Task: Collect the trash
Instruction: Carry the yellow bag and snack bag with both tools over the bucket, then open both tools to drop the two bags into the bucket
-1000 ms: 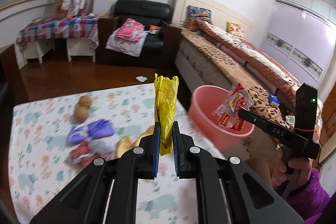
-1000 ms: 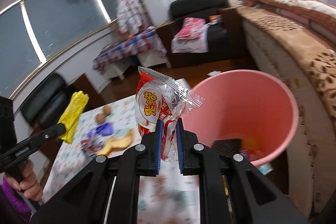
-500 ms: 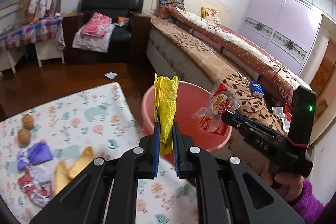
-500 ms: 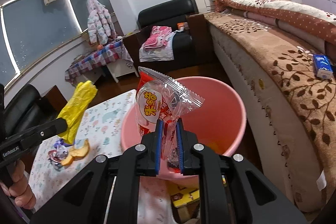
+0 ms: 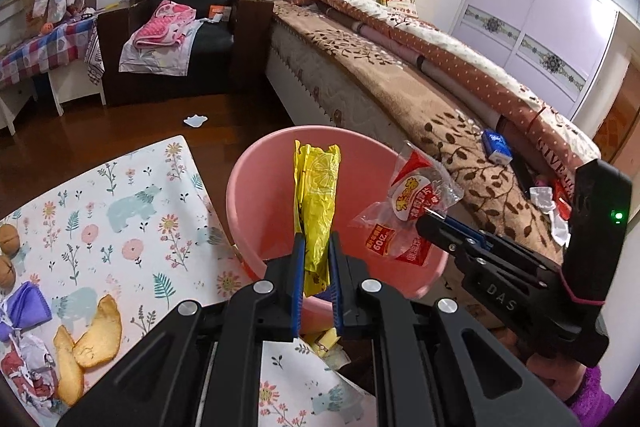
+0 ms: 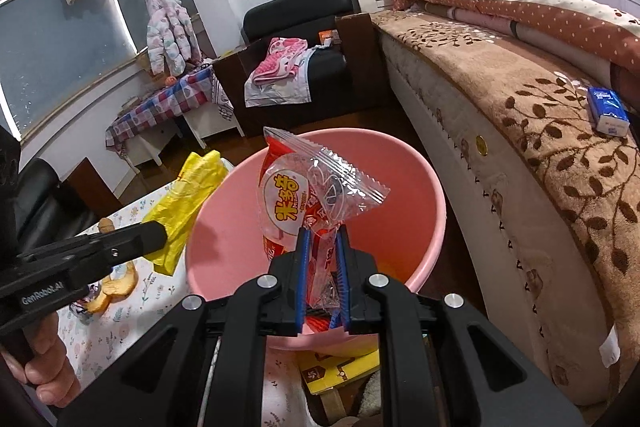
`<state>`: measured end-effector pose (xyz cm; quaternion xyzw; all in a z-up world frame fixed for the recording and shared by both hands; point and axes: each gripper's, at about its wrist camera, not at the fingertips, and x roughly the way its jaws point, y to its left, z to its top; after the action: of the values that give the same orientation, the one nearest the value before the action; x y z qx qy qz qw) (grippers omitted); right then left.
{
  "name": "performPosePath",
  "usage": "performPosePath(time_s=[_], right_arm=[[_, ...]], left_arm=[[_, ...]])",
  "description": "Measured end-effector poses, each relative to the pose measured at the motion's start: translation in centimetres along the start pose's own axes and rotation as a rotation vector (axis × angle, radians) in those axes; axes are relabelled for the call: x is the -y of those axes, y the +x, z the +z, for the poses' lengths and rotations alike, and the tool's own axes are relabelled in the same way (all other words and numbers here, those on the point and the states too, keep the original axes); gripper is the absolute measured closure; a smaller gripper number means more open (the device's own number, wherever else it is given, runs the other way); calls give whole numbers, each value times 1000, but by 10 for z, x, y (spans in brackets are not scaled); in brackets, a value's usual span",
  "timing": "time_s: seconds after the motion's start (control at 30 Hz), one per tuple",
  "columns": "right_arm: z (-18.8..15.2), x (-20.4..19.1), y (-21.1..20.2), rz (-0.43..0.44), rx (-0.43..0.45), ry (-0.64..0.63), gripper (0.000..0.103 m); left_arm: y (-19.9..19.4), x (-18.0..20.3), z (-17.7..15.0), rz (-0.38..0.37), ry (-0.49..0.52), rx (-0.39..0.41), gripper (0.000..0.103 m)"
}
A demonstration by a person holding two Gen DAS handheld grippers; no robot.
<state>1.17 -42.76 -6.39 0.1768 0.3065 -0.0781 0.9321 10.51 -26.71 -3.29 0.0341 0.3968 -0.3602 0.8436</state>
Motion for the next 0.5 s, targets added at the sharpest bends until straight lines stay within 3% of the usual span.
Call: performPosePath(time_s=[0.13,0.3,0.43,0.5], right_arm=[[-1,2,6,-5,-13,5,90],[-1,3,12,-17,-27,27,90],[0,6,18,-25,-44,47,88],[1,7,20,-28,-49,60,83]], left_arm=[[9,0,1,11,-9,-2,90],[13,-3,1,10,-22,-1,62],[10,-9,1,7,-39,4,61],[8,-12,0,2,-50,6,61]])
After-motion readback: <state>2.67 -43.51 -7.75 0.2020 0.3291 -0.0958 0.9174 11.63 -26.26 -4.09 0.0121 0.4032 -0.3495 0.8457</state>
